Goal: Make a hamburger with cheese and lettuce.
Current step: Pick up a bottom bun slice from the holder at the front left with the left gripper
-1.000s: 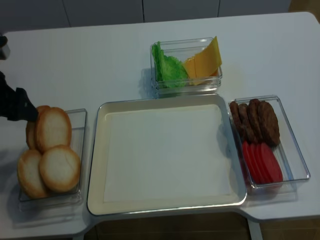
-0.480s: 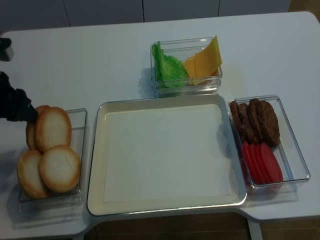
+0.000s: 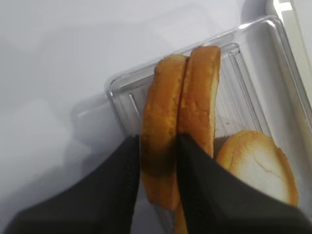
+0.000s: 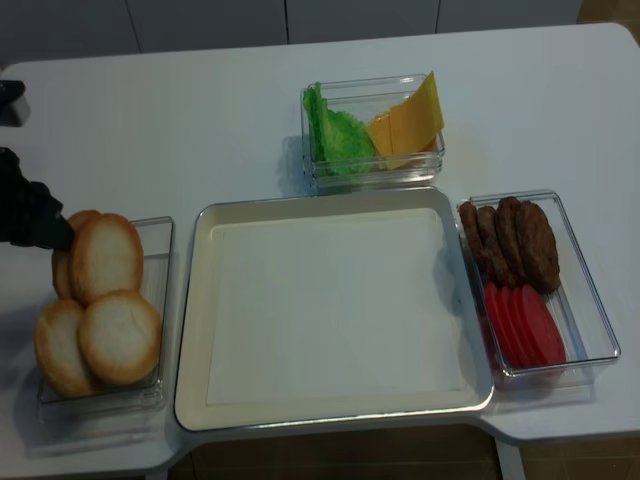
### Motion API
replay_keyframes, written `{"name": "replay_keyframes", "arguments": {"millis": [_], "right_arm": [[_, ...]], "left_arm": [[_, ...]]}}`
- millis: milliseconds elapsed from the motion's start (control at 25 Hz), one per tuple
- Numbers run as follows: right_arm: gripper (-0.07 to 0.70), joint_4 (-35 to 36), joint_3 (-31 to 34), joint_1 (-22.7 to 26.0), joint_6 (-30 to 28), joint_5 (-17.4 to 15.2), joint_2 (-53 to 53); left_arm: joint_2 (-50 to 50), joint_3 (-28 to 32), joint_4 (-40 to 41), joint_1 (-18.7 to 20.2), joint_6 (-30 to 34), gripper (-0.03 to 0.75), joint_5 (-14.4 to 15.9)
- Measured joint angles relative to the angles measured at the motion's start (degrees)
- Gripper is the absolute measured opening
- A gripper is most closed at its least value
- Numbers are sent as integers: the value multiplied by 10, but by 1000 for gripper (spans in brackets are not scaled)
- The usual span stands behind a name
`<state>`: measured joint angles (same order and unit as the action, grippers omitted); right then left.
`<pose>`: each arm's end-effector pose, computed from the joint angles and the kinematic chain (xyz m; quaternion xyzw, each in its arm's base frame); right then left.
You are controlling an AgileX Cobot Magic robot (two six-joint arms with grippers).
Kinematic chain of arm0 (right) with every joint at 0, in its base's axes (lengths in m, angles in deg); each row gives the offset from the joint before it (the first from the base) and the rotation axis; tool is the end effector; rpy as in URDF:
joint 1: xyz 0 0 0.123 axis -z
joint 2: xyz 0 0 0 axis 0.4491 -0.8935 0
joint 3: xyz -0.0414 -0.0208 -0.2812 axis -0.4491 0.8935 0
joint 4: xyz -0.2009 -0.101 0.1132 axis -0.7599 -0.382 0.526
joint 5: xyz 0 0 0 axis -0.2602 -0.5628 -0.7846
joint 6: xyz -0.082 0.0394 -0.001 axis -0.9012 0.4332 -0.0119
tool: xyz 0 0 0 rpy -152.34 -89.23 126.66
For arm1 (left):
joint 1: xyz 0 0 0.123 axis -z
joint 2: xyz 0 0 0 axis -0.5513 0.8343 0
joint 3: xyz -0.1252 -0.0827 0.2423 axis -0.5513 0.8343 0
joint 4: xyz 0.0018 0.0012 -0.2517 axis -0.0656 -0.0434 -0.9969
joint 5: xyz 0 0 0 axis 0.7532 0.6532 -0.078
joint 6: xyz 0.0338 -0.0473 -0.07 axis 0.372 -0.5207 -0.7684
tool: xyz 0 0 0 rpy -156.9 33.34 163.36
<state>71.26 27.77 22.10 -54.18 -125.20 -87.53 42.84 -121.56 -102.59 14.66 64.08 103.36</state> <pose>-0.0089 0.0051 0.2625 -0.0542 0.8771 0.0447 0.4752 0.3124 0.0770 0.2710 0.1205 0.9748 -0.0945 0.1621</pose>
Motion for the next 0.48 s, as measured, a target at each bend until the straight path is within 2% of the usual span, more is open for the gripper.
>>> {"name": "replay_keyframes", "arguments": {"millis": [320,480], "right_arm": [[592,0,0,0,0,0,0],[591,0,0,0,1,0,0]], "left_arm": [[13,-3,-17,0,0,187,3],[14,-3,-18,0,0,127,3]]}}
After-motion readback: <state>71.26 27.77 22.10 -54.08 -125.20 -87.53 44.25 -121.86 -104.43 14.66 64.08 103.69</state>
